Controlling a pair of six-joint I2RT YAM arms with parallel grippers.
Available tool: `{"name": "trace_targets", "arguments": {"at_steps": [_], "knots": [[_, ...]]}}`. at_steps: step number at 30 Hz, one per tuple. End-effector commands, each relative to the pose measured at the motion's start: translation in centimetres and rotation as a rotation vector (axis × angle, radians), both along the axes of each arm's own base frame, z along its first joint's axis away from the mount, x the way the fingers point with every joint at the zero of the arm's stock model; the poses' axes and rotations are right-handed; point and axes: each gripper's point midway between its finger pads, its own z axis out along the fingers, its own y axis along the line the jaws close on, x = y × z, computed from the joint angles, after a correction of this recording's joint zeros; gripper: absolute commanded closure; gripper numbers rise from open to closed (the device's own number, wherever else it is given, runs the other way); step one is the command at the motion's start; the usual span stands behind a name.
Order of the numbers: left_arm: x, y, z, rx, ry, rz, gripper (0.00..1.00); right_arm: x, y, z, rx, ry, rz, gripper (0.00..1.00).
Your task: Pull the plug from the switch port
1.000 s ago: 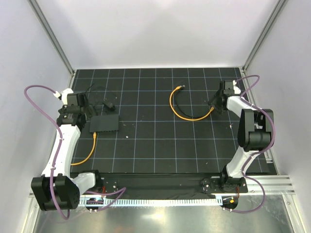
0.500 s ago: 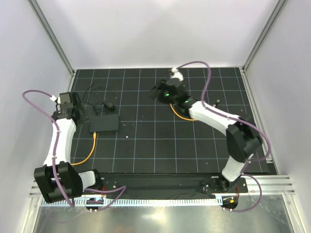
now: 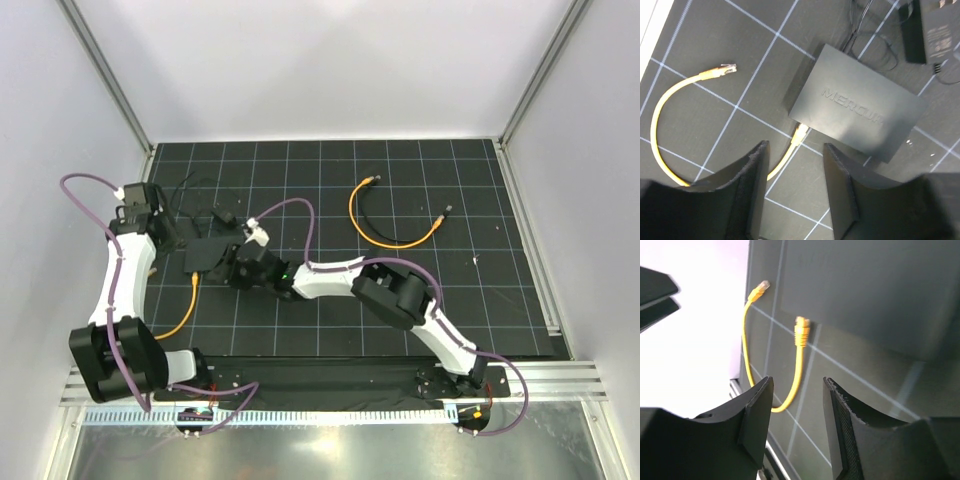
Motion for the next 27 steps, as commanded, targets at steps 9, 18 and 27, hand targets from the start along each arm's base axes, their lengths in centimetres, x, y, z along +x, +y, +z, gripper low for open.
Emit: {"name": "trace_targets", "arguments": {"at_steps": [9, 18, 27], "knots": [[-0.1, 0.3, -0.6, 0.043, 0.092, -0.065, 0.57, 0.6, 5.9, 1.2, 0.13, 0.062, -0.018, 0.5], [0.8, -0.9, -2.8, 0.003, 0.121, -0.105, 0.63, 0.5, 6.5, -0.5, 0.119, 0.084, -0.015, 0.5], [1.0, 0.1, -3.7, 0.035, 0.166, -0.078, 0.71, -0.1, 7.3, -2.3, 0.122, 0.138, -0.018, 0.54]]}}
